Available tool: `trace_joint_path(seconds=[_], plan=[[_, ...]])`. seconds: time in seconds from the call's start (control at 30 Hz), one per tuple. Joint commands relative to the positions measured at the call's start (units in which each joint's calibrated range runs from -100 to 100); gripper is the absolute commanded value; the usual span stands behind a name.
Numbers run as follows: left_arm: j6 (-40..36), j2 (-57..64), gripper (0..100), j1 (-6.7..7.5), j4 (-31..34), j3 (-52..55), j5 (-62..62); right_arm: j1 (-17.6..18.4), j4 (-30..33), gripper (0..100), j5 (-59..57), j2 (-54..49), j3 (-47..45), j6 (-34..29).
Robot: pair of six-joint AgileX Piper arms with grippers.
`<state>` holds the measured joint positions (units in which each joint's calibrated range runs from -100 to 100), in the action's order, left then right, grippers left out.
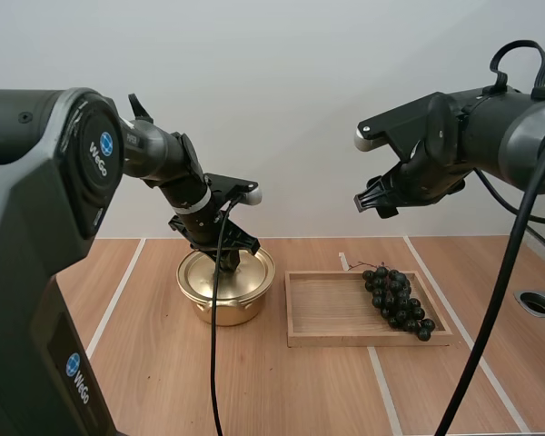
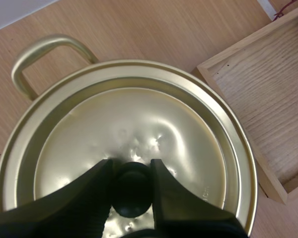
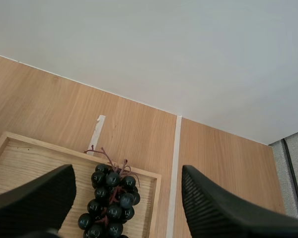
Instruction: Open the pot, put the grape inside, and close it
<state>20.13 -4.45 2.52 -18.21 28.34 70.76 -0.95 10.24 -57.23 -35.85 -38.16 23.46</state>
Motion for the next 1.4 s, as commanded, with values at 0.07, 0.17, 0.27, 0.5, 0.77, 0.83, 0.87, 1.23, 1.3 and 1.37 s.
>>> trace_joint_path(seconds=[0.07,0.17,0.27,0.5,0.77,0.83,0.87,1.23,1.3,1.37], plan=[[0.08,1.06,0,0.18,0.67,-1.09,0.97,0.08,0.4,100,0.75,-0.2,0.42,0.06],[0.08,4.68,0,0.18,0.82,-4.56,5.95,0.08,0.4,100,0.37,-0.2,0.42,0.06],[-1.0,9.68,0,0.09,1.15,-9.63,8.41,0.08,0.4,100,0.37,-0.2,0.42,0.06],[-4.17,22.19,0,0.09,3.21,-27.43,8.71,0.08,-1.11,100,0.39,-0.2,0.42,0.06],[-7.75,29.28,0,0.09,5.14,-57.7,9.84,0.08,-1.73,100,-0.03,-0.2,0.42,0.06],[-7.75,29.53,0,0.09,5.14,-64.74,13.24,0.08,-1.62,100,-0.72,0.26,0.42,0.06],[-7.75,29.53,0,0.09,5.18,-68.46,14.76,0.08,-1.61,100,-1.48,0.76,0.42,0.06],[-8.1,29.53,0,0.09,5.42,-87.42,23.18,0.08,-1.72,100,-5.88,12.28,0.42,0.02],[-8.1,29.78,0,0.09,5.42,-87.41,23.15,0.08,-1.43,100,-6.8,14.98,0.42,0.02],[-8.1,29.76,0,0.09,5.54,-87.41,23.2,0.08,-1.43,100,-7.22,17.26,0.42,0.02]])
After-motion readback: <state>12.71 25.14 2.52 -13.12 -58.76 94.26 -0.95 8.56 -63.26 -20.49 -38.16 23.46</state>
